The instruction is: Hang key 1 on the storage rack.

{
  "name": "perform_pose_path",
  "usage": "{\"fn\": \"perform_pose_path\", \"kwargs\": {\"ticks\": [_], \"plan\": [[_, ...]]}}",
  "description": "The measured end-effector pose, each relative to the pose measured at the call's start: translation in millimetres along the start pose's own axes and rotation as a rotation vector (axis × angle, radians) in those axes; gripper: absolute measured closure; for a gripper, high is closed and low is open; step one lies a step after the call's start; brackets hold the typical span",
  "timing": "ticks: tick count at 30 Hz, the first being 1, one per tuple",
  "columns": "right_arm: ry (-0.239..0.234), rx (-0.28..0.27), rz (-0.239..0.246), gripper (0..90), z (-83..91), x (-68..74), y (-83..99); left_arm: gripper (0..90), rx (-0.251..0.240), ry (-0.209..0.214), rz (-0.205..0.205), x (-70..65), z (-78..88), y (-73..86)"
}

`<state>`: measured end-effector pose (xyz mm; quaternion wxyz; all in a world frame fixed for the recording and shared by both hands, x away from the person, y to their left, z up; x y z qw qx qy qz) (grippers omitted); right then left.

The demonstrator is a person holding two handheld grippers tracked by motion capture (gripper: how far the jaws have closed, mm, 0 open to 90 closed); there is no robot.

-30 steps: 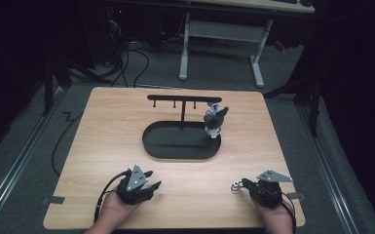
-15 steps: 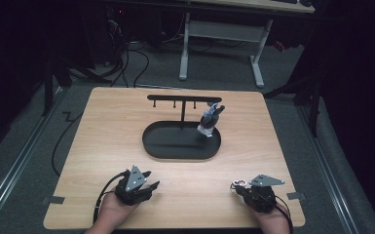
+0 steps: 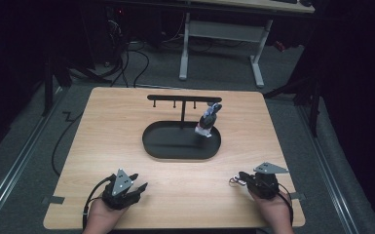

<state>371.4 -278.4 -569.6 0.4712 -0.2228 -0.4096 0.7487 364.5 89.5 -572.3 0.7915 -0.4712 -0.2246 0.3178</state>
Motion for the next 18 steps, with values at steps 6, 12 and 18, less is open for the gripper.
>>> {"fn": "perform_pose_path", "kwargs": {"ticks": [6,12,18], "plan": [[0.026,0.029,-0.007,88.9,-13.3,-18.1,4.7,52.1,-0.001,0.008,-0.009,-1.8,1.0,-0.5],[0.043,0.076,0.015,88.5,-11.3,-15.5,16.0,52.0,-0.006,0.031,-0.013,-5.5,-4.7,-3.9],[0.024,0.095,-0.028,87.8,1.9,-7.1,30.5,51.8,-0.016,0.068,-0.041,-13.7,-14.8,-13.1]]}}
Point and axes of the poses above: each handheld gripper's, and its own axes: z roughly backward along the jaws, y roughly out of its underside, x roughly to its left, the point moved 10 cm from there along -z, roughly forward along the jaws, and after that the axes turned 8 degrees about -x, right-handed, at the moved point
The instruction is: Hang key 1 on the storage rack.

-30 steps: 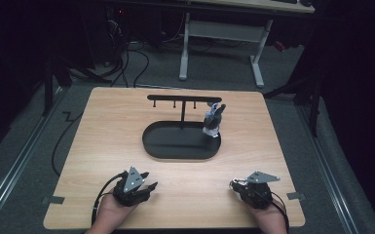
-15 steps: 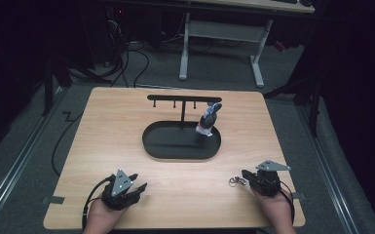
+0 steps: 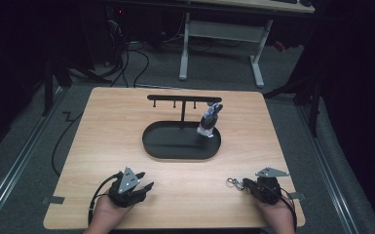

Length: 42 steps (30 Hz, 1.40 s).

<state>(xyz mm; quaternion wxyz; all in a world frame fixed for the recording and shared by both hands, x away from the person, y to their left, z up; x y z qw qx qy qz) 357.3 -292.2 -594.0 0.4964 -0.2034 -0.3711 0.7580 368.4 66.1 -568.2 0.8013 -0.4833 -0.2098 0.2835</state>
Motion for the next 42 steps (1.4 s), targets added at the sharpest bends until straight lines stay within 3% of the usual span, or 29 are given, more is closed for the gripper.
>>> {"fn": "perform_pose_path", "kwargs": {"ticks": [5,8,10,14,17,20,23,26,30,36,42], "plan": [[-0.041,0.014,0.003,86.1,9.2,19.0,8.9,51.6,0.003,0.023,-0.034,-6.7,-8.6,-5.4],[-0.028,-0.008,0.014,74.8,17.6,28.3,5.0,51.6,-0.001,0.030,-0.046,-10.3,-10.3,-7.9],[-0.019,-0.038,0.028,61.4,18.0,31.3,-3.9,51.5,0.002,0.024,-0.055,-9.4,-8.9,-7.4],[-0.005,-0.043,0.063,48.5,2.1,36.8,-15.9,51.5,0.000,0.009,-0.041,-4.8,-3.3,-4.0],[0.010,-0.008,0.114,50.4,-13.2,38.1,-18.9,51.5,0.007,-0.009,-0.020,1.0,5.2,1.7],[0.023,0.012,0.138,62.9,-17.6,35.4,-22.1,51.6,0.002,-0.035,-0.005,5.6,13.7,5.2],[0.017,-0.010,0.119,81.3,-12.8,27.9,-28.1,51.6,0.001,-0.051,0.009,9.2,19.8,7.2],[0.007,-0.018,0.083,87.1,-8.6,20.2,-28.6,51.7,-0.001,-0.061,0.011,11.0,22.9,7.7],[-0.040,-0.019,0.030,87.2,-8.4,15.6,-24.6,51.7,-0.003,-0.060,0.021,11.2,21.6,7.8],[-0.041,-0.014,0.024,80.5,-5.1,19.2,-21.2,51.6,-0.005,-0.043,0.005,8.1,16.5,3.5],[-0.026,0.043,0.023,74.1,-5.6,20.2,-14.5,51.6,-0.011,-0.014,0.000,4.9,8.6,-0.9]]}}
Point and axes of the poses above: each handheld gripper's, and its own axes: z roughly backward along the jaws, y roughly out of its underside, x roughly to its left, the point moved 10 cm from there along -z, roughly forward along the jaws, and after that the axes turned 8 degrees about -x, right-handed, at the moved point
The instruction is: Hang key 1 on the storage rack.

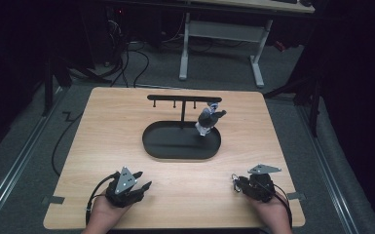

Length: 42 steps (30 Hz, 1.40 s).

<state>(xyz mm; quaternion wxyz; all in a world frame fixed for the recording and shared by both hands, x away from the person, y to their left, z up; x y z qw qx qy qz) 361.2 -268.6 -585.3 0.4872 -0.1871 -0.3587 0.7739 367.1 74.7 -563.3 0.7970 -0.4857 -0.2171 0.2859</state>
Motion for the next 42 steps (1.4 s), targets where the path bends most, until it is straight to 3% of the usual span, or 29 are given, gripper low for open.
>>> {"fn": "perform_pose_path", "kwargs": {"ticks": [3,4,7,17,19,27,36,42], "plan": [[0.007,0.026,0.015,72.3,-0.6,1.0,-0.6,51.6,-0.002,0.007,-0.005,-0.8,-0.3,-0.9],[0.004,0.072,0.024,69.7,-0.5,2.4,-0.3,51.6,-0.007,0.016,-0.006,-1.7,-0.7,-1.9],[0.013,0.105,0.034,68.5,3.6,2.0,-4.4,51.6,-0.011,0.023,-0.009,-1.5,-0.9,-3.2],[-0.018,0.249,0.029,62.6,6.5,2.3,-7.5,51.6,-0.010,0.027,-0.005,-0.6,-1.1,-3.4],[-0.019,0.293,0.049,60.5,7.3,2.8,-7.9,51.4,-0.010,0.028,-0.006,-0.9,-1.3,-3.4],[-0.024,0.340,0.078,58.4,8.1,1.9,-15.0,49.8,-0.007,0.022,-0.002,1.5,-2.3,-3.3],[-0.053,0.385,0.054,56.6,4.8,-0.7,-17.0,49.4,-0.002,0.022,-0.003,1.3,-3.8,-2.2],[-0.042,0.398,0.071,57.6,2.3,-3.0,-18.0,49.5,0.001,0.025,-0.004,1.3,-4.4,-1.5]]}}
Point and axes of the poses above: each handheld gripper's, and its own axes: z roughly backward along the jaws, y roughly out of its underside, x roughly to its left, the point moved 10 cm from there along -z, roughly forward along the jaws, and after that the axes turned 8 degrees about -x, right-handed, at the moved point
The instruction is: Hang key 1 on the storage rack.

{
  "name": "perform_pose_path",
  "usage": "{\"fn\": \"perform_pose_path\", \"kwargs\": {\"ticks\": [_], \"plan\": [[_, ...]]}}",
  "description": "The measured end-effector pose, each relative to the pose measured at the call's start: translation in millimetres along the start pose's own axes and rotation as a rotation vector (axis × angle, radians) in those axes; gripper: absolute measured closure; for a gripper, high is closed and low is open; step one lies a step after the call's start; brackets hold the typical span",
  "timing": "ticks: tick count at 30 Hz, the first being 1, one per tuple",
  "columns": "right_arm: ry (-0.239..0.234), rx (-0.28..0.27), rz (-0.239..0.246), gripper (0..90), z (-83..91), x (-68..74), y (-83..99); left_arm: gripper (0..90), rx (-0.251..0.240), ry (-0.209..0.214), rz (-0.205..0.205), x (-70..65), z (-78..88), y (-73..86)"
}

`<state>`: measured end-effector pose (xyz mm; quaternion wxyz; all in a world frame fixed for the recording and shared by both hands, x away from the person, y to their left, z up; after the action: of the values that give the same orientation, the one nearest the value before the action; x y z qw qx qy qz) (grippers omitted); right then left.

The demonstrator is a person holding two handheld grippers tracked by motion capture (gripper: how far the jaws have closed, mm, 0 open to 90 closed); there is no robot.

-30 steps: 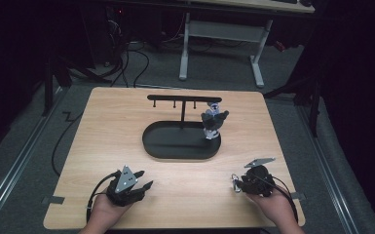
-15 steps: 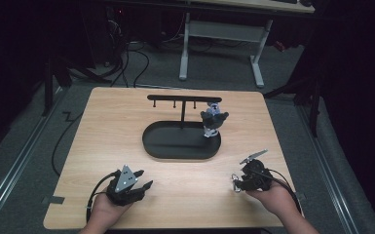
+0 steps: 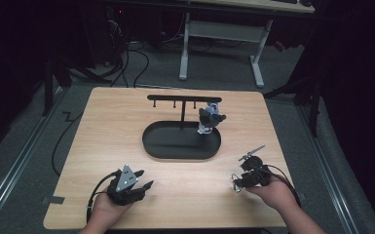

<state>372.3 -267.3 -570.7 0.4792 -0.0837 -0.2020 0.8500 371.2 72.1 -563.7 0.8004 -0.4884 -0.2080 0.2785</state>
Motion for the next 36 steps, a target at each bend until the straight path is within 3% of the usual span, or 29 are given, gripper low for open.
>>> {"fn": "perform_pose_path", "kwargs": {"ticks": [3,12,16,25,36], "plan": [[0.001,0.007,0.000,59.8,-1.1,-0.4,-0.1,49.5,0.001,0.001,0.000,0.1,0.0,0.1],[-0.004,0.022,0.020,83.3,-7.0,-0.3,-3.1,49.6,0.001,-0.001,0.000,0.8,-0.1,0.2],[-0.008,0.027,0.013,87.9,-9.0,0.8,-2.5,49.6,0.003,-0.002,-0.002,1.4,-0.1,0.5],[-0.033,0.009,0.015,88.9,-7.6,2.5,-3.5,49.8,0.003,-0.002,-0.001,1.8,-0.1,0.7],[-0.056,-0.028,0.029,89.1,12.6,6.7,-8.8,49.8,0.000,-0.005,-0.003,1.6,-0.3,0.1]]}}
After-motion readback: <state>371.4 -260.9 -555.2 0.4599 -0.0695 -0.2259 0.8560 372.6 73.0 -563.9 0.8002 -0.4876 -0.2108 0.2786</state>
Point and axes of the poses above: each handheld gripper's, and its own axes: z roughly backward along the jaws, y roughly out of its underside, x roughly to its left, the point moved 10 cm from there along -z, roughly forward along the jaws, and after that the axes turned 8 degrees about -x, right-handed, at the moved point
